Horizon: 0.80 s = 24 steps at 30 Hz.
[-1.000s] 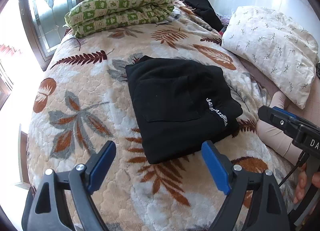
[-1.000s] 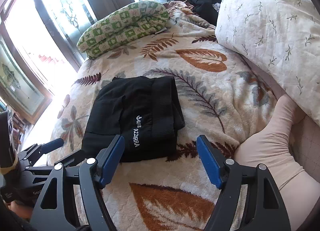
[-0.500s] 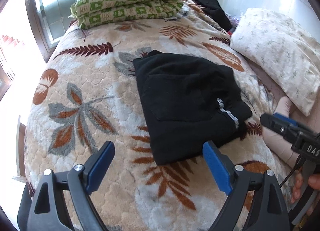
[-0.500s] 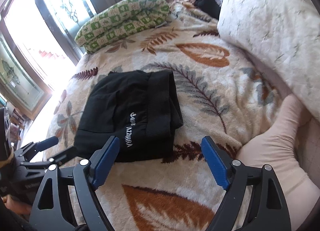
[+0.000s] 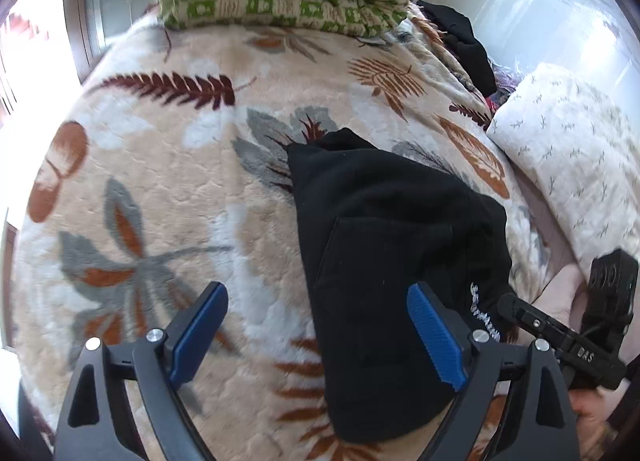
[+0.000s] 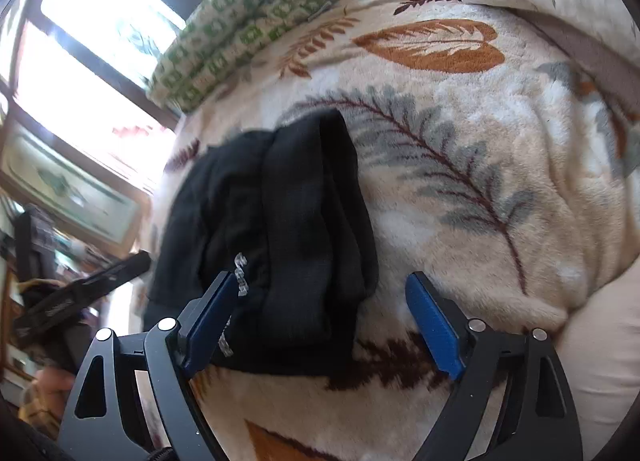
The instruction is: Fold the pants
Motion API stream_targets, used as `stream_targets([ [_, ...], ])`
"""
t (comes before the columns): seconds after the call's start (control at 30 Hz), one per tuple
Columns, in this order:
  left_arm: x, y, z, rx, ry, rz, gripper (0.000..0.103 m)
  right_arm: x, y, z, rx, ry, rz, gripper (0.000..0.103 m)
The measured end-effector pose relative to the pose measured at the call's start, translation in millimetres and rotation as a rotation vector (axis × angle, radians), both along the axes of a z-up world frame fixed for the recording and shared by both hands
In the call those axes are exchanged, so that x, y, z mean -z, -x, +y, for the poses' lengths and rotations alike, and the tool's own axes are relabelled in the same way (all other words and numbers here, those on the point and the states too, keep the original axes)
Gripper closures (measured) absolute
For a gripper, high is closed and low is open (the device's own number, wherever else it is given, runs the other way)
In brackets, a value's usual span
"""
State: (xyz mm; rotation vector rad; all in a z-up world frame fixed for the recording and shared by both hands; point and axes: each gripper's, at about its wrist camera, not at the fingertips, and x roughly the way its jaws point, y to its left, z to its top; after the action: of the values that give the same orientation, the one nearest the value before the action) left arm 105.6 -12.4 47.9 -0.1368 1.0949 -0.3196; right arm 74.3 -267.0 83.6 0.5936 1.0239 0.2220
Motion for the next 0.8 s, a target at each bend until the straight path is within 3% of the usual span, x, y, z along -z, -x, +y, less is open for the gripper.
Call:
stream_targets([
  [0.1, 8.5, -10.4, -0.7, -0.01, 0.021, 0.031, 0.01, 4.7, -4.1, -8.9, 0.01, -0.143, -0.004, 0.016],
  [0.3, 24.8, -24.1, 2.2, -0.035, 0.095, 0.092, 0.01, 14.4, -10.8, -15.4, 0.015, -0.299, -0.016, 0.021],
  [0.5, 27.4, -34.7, -9.2, -0.019, 0.086, 0.079, 0.011, 16.0, -24.2, -4.5, -0.044, -0.28, -0.021, 0.035],
  [0.57, 27.6, -38.7, -17.0, 0.004, 0.083, 0.088, 0.019, 18.5, -29.2, 0.7, -0.052, -0.218, 0.0, 0.061],
  [0.63, 26.7, -39.8, -26.3, 0.039, 0.093, 0.099, 0.045, 17.9, -29.1, 3.7, -0.062, -0.156, 0.011, 0.069],
  [0.67, 23.3, -38.2, -30.7, 0.049, 0.087, 0.089, 0.046, 15.5, -28.7, 5.1, -0.061, -0.139, 0.013, 0.072],
  [0.8, 6.5, -32.7, -29.9, 0.067, 0.079, 0.039, 0.069, -1.0, -26.0, 13.5, -0.061, -0.105, -0.013, 0.077],
])
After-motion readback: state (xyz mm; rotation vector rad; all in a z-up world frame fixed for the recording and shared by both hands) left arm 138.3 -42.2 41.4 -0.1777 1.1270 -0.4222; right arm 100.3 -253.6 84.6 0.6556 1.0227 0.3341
